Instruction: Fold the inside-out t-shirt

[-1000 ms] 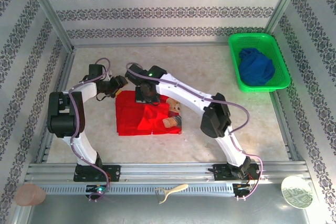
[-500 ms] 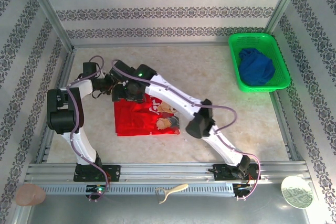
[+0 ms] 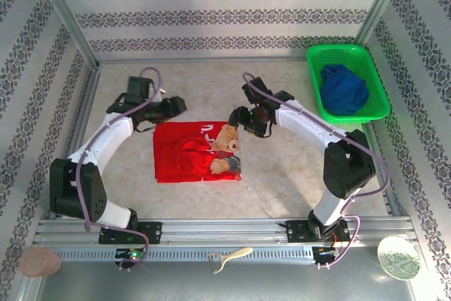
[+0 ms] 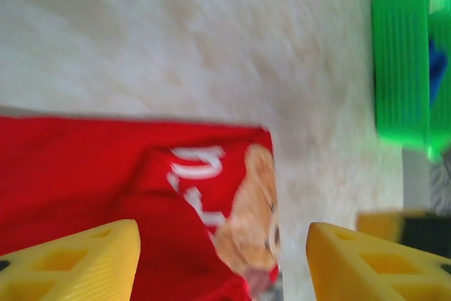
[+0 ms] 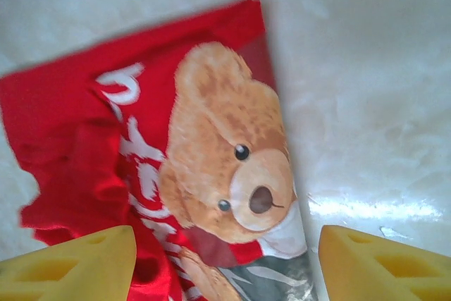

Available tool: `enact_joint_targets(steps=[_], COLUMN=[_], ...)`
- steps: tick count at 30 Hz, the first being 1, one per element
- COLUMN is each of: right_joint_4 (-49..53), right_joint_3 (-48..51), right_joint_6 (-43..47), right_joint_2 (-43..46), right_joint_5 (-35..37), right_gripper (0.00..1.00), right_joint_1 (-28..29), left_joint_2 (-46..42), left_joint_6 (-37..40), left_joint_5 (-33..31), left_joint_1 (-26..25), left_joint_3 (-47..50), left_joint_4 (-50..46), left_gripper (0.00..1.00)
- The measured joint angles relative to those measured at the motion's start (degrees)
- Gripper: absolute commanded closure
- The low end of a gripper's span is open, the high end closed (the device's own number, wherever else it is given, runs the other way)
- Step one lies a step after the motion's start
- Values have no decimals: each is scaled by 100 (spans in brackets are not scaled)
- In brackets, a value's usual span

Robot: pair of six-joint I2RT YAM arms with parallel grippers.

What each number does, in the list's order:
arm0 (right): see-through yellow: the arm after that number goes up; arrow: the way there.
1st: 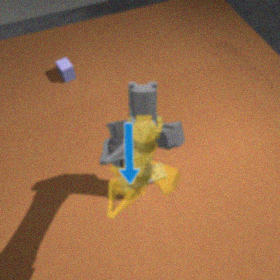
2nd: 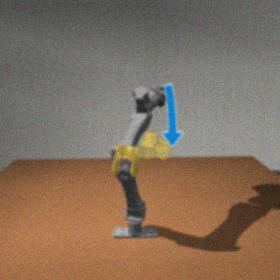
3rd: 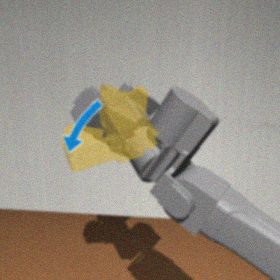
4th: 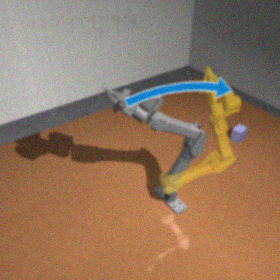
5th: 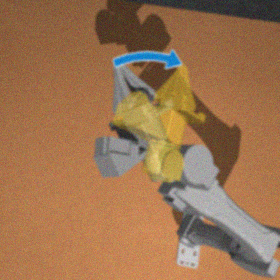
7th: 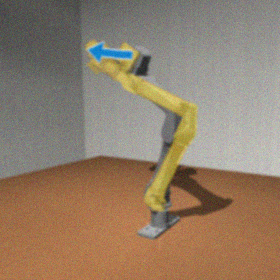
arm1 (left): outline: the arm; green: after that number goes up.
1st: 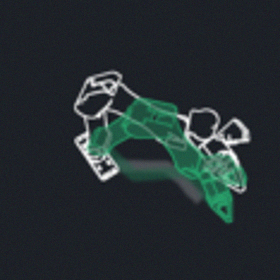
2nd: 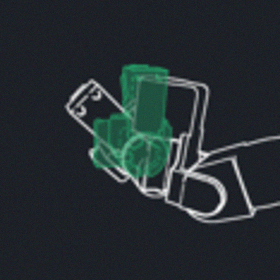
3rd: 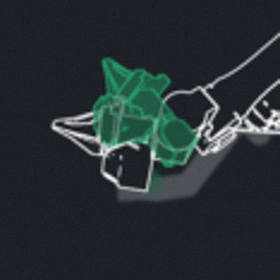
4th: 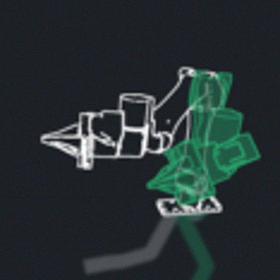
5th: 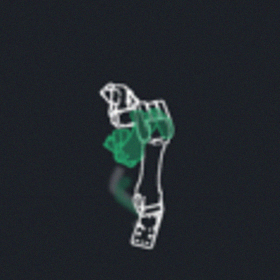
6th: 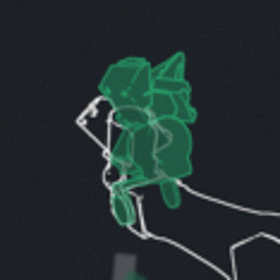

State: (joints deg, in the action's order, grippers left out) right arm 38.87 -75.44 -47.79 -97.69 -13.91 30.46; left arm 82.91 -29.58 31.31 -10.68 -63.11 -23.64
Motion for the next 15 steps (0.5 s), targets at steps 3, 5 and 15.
enact_joint_targets(steps=[3, 5, 15], right_joint_4=[-293, -404, -861], right_joint_3=[400, 520, 501], right_joint_6=[-22, -31, -186], right_joint_2=[15, 13, -428], right_joint_5=[-214, -291, -468], right_gripper=[31, 31, 29], right_joint_1=[-81, -186, -293], left_joint_2=[-153, -181, 13], left_joint_6=[382, 621, 1725], left_joint_5=[-632, -1117, -2785], left_joint_1=[-922, -1436, -2562], left_joint_3=[59, 87, 214], left_joint_4=[-354, -584, -723], left_gripper=[35, 34, 28])
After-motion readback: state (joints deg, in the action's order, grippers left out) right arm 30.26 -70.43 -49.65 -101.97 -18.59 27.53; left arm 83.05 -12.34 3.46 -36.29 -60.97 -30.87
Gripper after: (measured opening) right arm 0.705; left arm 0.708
